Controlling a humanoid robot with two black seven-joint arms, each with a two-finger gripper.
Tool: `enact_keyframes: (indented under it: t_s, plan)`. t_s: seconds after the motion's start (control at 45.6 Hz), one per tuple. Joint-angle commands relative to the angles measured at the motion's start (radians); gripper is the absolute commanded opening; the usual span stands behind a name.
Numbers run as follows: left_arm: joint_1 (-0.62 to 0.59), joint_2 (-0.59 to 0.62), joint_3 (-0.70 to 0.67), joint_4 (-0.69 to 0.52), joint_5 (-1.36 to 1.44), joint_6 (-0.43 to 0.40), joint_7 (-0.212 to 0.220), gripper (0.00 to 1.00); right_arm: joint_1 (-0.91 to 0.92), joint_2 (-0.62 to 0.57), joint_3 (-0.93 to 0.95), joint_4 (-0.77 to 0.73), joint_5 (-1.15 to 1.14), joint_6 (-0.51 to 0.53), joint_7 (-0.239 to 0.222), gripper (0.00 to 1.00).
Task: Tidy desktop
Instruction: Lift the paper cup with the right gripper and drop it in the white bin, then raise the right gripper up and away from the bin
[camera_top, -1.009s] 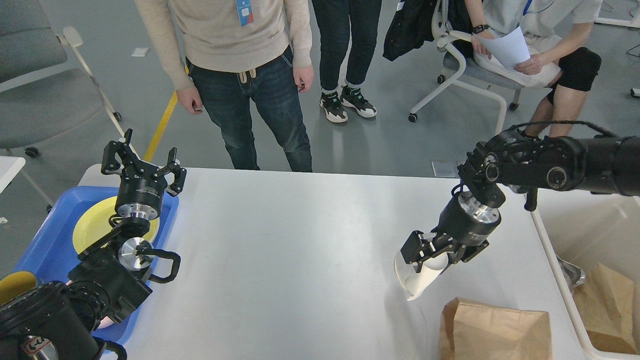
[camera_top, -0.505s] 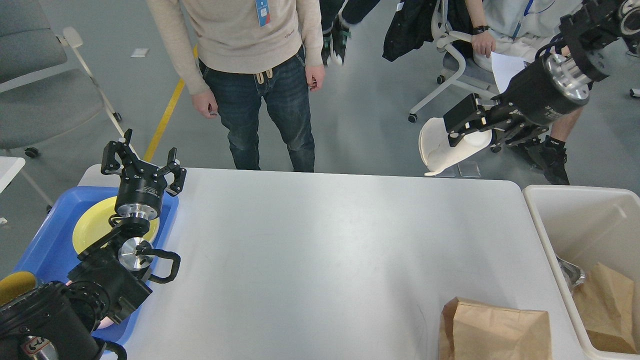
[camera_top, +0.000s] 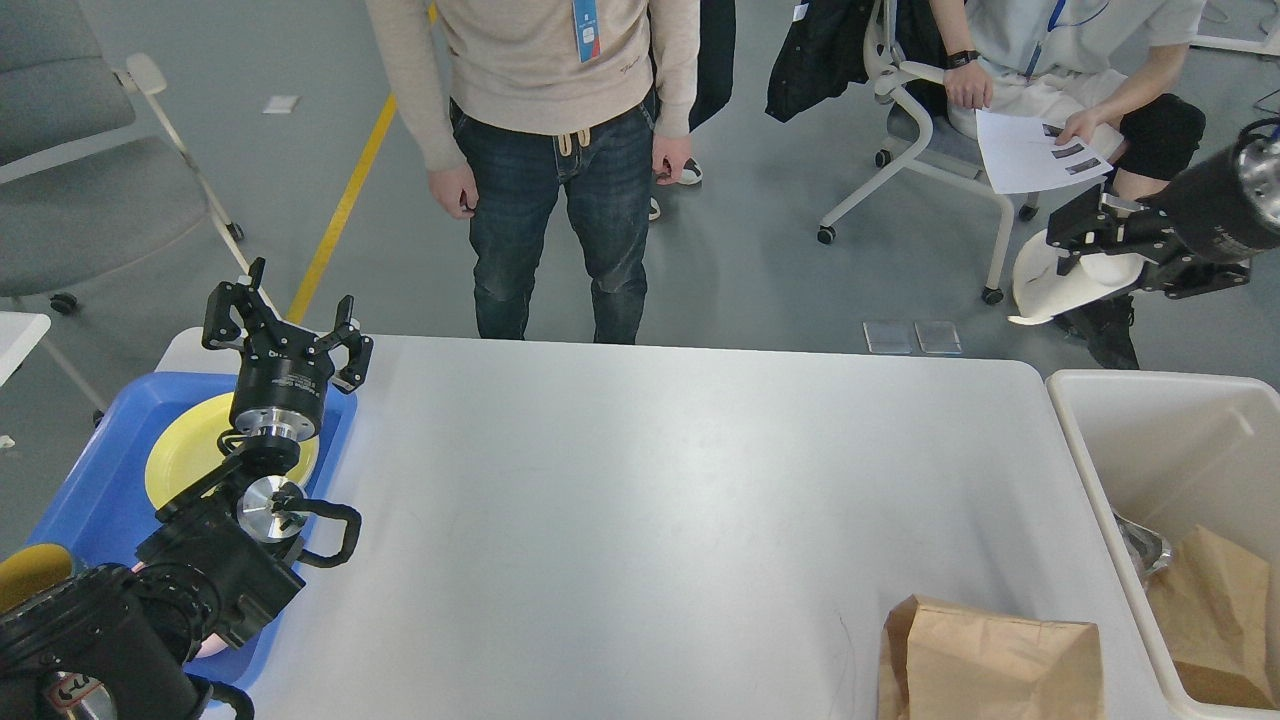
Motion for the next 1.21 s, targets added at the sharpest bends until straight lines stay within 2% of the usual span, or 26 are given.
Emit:
enact_keyframes:
  t_s: [0.0, 0.088, 0.373, 0.417, 0.527, 0.57, 0.658, 0.746, 0.856, 1.185]
  plan:
    - [0.0, 0.0, 0.0, 0.0, 0.0, 0.0, 0.0, 0.97, -0.213, 0.049, 0.0, -0.243, 0.003, -0.121, 0.002, 0.0]
    - [-0.001, 0.0, 0.0, 0.0, 0.0, 0.0, 0.0, 0.97, -0.318, 0.052, 0.0, -0.295, 0.003, -0.233, 0.002, 0.0]
    - [-0.001, 0.0, 0.0, 0.0, 0.0, 0.0, 0.0, 0.97, -0.569, 0.078, -0.001, -0.301, 0.002, -0.566, 0.002, 0.0]
    - [-0.001, 0.0, 0.0, 0.0, 0.0, 0.0, 0.0, 0.97, -0.606, 0.094, -0.004, -0.303, 0.001, -0.603, 0.002, 0.09]
    - [0.0, 0.0, 0.0, 0.0, 0.0, 0.0, 0.002, 0.97, -0.68, 0.121, -0.004, -0.307, 0.001, -0.674, 0.002, 0.57]
    - [-0.001, 0.0, 0.0, 0.0, 0.0, 0.0, 0.0, 0.97, -0.703, 0.132, -0.004, -0.319, 0.003, -0.686, 0.002, 0.68]
    - [-0.001, 0.0, 0.0, 0.0, 0.0, 0.0, 0.0, 0.97, -0.758, 0.158, -0.006, -0.347, 0.003, -0.686, 0.002, 0.73]
    - [-0.001, 0.0, 0.0, 0.0, 0.0, 0.0, 0.002, 0.97, -0.783, 0.164, -0.004, -0.362, 0.003, -0.689, 0.002, 0.89]
    - [0.0, 0.0, 0.0, 0.0, 0.0, 0.0, 0.0, 0.97, -0.795, 0.164, -0.003, -0.364, 0.009, -0.691, 0.002, 0.99]
    - [-0.001, 0.0, 0.0, 0.0, 0.0, 0.0, 0.0, 0.97, -0.754, 0.161, -0.004, -0.349, 0.012, -0.68, 0.003, 1.0]
